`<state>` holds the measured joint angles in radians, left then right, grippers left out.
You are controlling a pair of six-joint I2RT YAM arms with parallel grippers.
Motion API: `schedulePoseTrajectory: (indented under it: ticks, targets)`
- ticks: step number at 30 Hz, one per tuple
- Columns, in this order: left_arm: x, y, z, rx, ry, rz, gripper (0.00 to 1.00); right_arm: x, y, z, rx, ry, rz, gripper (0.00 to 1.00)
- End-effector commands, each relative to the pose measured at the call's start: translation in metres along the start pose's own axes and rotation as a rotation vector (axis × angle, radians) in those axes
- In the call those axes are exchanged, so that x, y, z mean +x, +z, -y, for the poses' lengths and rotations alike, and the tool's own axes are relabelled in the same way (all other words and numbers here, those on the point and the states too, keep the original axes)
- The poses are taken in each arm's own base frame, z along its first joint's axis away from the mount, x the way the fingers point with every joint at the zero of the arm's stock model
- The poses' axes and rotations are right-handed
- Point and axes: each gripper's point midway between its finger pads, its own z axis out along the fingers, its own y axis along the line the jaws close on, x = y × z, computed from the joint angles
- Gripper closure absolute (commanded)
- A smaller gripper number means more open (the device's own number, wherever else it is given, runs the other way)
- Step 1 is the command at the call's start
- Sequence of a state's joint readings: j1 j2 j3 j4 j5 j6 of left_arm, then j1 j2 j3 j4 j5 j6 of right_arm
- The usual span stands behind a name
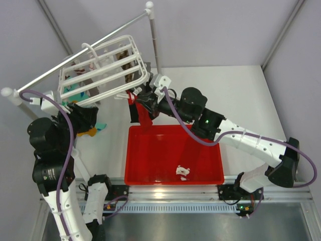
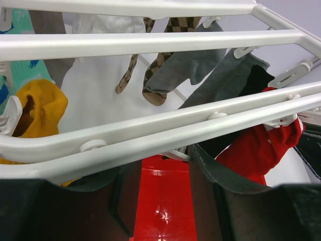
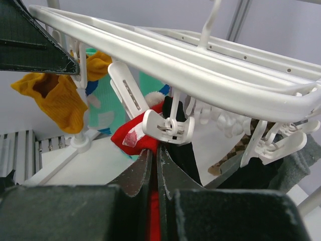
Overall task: Clip the socks to the hanger
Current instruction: Clamp the sock onto the hanger.
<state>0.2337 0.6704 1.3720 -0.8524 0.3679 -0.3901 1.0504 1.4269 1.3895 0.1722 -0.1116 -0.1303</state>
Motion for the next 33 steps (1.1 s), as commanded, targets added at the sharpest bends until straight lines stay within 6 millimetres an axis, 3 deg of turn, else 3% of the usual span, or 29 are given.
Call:
schedulePoseTrajectory:
  ticks: [1,7,10,18,19,20,23,25,28,33]
  targets:
    - [-0.024,-0.007,0.008,0.013,0.037,0.098,0.54,-0.035,-0.009,0.007,0.011,-0.014,0.088,1.00]
    - [-0.033,-0.004,0.016,0.057,0.018,0.140,0.55,-0.034,-0.009,0.006,0.007,-0.017,0.082,1.00]
    - [-0.038,-0.005,0.019,0.068,0.022,0.161,0.60,-0.034,-0.010,0.006,0.005,-0.018,0.081,1.00]
    - [-0.035,-0.005,0.026,0.107,0.027,0.147,0.87,-0.026,-0.007,0.005,-0.002,-0.019,0.048,0.99]
    - [-0.033,-0.006,0.027,0.117,0.027,0.140,0.89,-0.024,-0.007,0.005,-0.004,-0.015,0.036,0.95]
    - [-0.032,-0.006,0.028,0.122,0.029,0.136,0.91,-0.025,-0.006,0.004,-0.010,-0.011,0.034,0.83]
    - [-0.028,-0.007,0.031,0.142,0.030,0.115,1.00,-0.029,-0.007,-0.004,-0.055,0.002,0.024,0.64]
    - [-0.023,-0.007,0.034,0.165,0.033,0.091,1.00,-0.032,-0.009,-0.012,-0.100,0.012,0.021,0.57]
    - [-0.018,-0.007,0.037,0.189,0.039,0.063,1.00,-0.042,-0.011,-0.024,-0.171,0.028,0.036,0.55]
    - [-0.008,-0.011,0.048,0.266,0.087,0.018,1.00,-0.065,-0.017,-0.063,-0.390,0.104,0.082,0.58]
